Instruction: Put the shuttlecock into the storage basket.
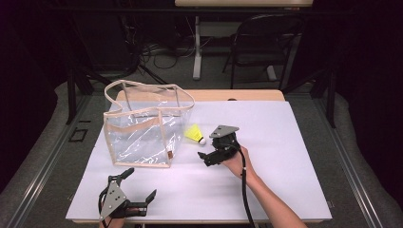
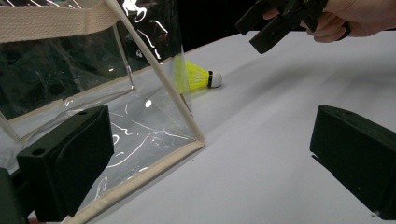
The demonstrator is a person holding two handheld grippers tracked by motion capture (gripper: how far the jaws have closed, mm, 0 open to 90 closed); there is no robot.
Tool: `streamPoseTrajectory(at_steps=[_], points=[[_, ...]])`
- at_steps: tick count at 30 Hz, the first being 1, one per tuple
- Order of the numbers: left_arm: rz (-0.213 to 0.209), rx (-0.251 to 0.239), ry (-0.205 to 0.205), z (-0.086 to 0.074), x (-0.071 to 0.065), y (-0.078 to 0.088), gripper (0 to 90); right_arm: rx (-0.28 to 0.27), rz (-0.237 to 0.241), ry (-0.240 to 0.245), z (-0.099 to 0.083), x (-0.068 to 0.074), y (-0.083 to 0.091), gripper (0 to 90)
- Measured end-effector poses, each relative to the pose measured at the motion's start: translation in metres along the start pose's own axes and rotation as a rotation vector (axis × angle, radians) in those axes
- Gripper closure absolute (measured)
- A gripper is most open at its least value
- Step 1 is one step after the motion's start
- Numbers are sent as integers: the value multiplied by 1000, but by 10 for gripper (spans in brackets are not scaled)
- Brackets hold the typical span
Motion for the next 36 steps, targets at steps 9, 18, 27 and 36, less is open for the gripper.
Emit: streamPoseTrajectory(at_steps=[9,18,27,36], points=[[-1,7,-6,-1,1,0,0,34,5,0,4,-6,-13,0],[0,6,-5,-1,1,1,0,58,9,-2,6,-9,-25,0],[-1,7,-5,-1,1,0,0,89,9,-1,5,-12,-38,8],[-3,5,-4,0,1,1,0,133,-5,2,2,-14,-48,152]])
Point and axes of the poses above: each handheld gripper's, and its own axes: y roughly backward along the jaws, z roughly out of its top, x roughly to its left, the point moved 7 cm from there along -y, roughly forward along the jaws, and after that the axes turned 15 degrees about -x, right-handed, at the moved point
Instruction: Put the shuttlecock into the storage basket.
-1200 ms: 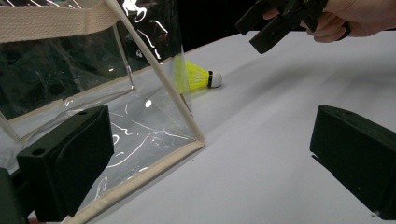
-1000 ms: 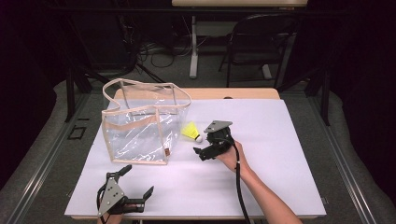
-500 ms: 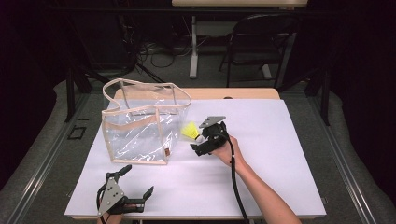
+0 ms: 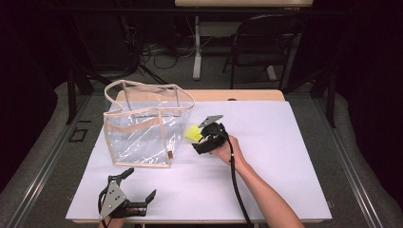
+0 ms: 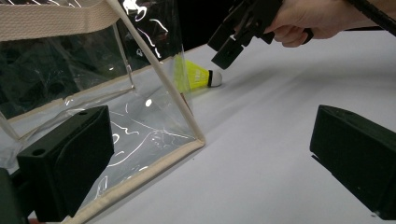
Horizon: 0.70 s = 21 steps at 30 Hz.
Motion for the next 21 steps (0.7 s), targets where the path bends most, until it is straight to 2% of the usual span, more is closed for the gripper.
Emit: streamPoseTrajectory(at_steps=[1,2,4,10,11,21], points=[[0,0,0,0,0,0,0,8,-5,0,0,0,-1,164],[0,-1,-1,0,0,0,0,18,-15,-2,-1,-1,-4,214],[0,-1,-2,0,0,0,0,23,-16,-3,-1,-1,-5,226],[0,0,-2,0,0,0,0,65,-48,-11,-5,-2,-14,348],[0,-1,-1,0,0,0,0,77,-57,-13,-6,-3,-17,393],[-5,1,-3,0,-1,0,0,117,-88,-46,-13,-6,-26,494]])
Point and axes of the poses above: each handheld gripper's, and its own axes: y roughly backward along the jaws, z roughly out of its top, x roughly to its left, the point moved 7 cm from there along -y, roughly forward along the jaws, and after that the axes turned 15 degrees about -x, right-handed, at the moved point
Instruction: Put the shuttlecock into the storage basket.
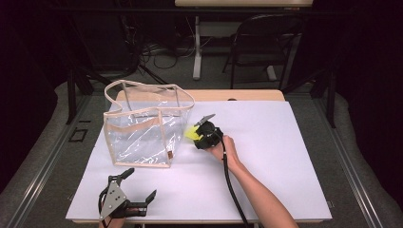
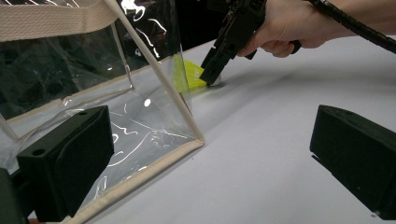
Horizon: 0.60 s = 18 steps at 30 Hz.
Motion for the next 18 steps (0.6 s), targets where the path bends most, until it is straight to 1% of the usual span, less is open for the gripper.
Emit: streamPoseTrajectory(at_steps=[1,3,4,5,8,9,10,11,14,15,16,18], points=[[-1,0,-1,0,0,0,0,-4,0,-6,0,0,-1,502],[-2,1,-1,0,0,0,0,7,-5,-10,-2,-1,-3,514],[-2,1,-1,0,0,0,0,2,-4,-10,-2,-1,-4,521],[-1,-2,3,0,-1,0,0,12,-6,-18,-3,-1,-4,527],[-2,1,0,0,0,0,0,19,-3,-15,-4,-2,-6,540],[-2,1,0,0,0,0,0,12,-4,-15,-4,-2,-7,547],[-2,1,0,0,0,0,0,19,0,-16,-4,-2,-7,558],[-2,1,-1,0,0,0,0,11,-3,-17,-4,-2,-8,567],[-2,-1,2,0,-1,0,0,23,0,-17,-5,-1,-8,587],[-2,-1,2,0,-1,0,0,18,0,-13,-5,-1,-9,598],[-3,-1,2,0,-1,0,0,21,-3,-21,-5,0,-9,607],[-2,-1,2,0,-1,0,0,29,0,-10,-5,-1,-9,615]])
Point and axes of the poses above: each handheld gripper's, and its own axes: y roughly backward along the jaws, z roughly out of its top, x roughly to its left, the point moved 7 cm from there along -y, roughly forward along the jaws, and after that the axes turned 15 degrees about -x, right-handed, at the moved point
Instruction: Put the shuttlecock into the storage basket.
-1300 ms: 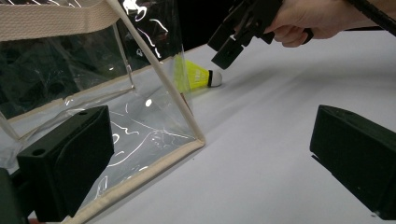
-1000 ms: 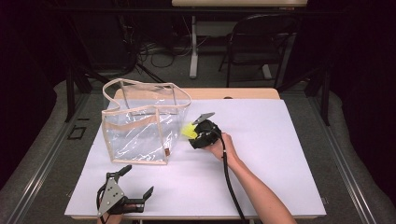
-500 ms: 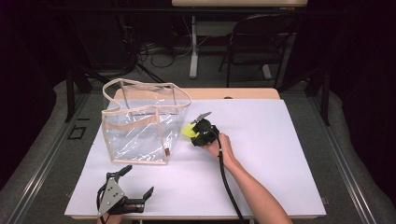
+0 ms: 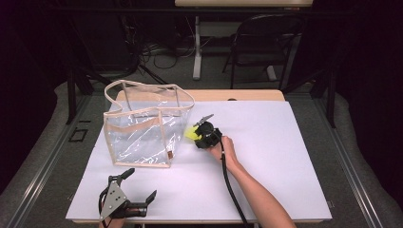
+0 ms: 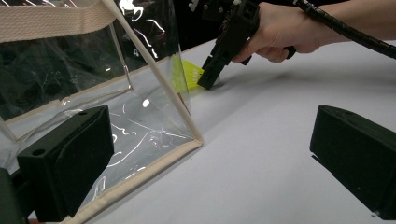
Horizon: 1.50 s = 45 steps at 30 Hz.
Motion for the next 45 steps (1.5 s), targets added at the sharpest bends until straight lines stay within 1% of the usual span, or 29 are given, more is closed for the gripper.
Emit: streamPoseTrajectory(at_steps=[5,7,10,13,14,16,18,20,22,24,27,28,29,33,34,36,37,39,43,45], points=[[-3,3,-4,0,0,0,0,-6,0,1,0,-1,0,631],[-3,3,-3,0,0,0,0,2,3,3,0,-1,1,635],[-2,3,-3,0,0,0,0,0,1,0,0,-1,2,639],[-3,4,-3,0,0,0,0,-14,2,-5,1,-2,3,641],[-3,3,-1,0,0,0,0,-4,2,0,1,-2,5,642],[-4,4,-2,-1,0,0,0,-15,2,-1,1,-2,5,642],[-4,5,-4,0,0,0,0,-6,2,4,1,-2,7,642],[-3,4,-4,0,0,0,0,-9,1,6,2,-2,8,642],[0,2,-3,0,0,1,0,-5,7,7,2,-2,10,642],[2,1,-3,0,1,1,0,-11,6,7,2,-3,11,643],[3,-2,-2,0,1,0,0,1,5,4,1,-4,14,643],[3,-2,-3,0,1,0,0,-6,5,5,1,-5,14,643],[3,-2,-3,0,1,0,0,2,6,6,0,-6,15,643],[4,-2,-3,0,1,0,0,-4,2,8,-1,-8,18,644],[4,-2,-2,0,1,0,0,2,3,4,-1,-8,20,644],[4,-1,-3,0,1,0,0,6,3,6,-2,-10,22,644],[3,1,-4,0,1,1,0,-3,4,9,-1,-10,23,644],[3,-1,-4,0,1,0,0,10,3,7,-2,-11,26,644],[3,2,-4,0,1,1,0,4,2,14,-3,-13,30,644],[3,2,-4,0,1,1,0,12,3,17,-4,-14,32,644]])
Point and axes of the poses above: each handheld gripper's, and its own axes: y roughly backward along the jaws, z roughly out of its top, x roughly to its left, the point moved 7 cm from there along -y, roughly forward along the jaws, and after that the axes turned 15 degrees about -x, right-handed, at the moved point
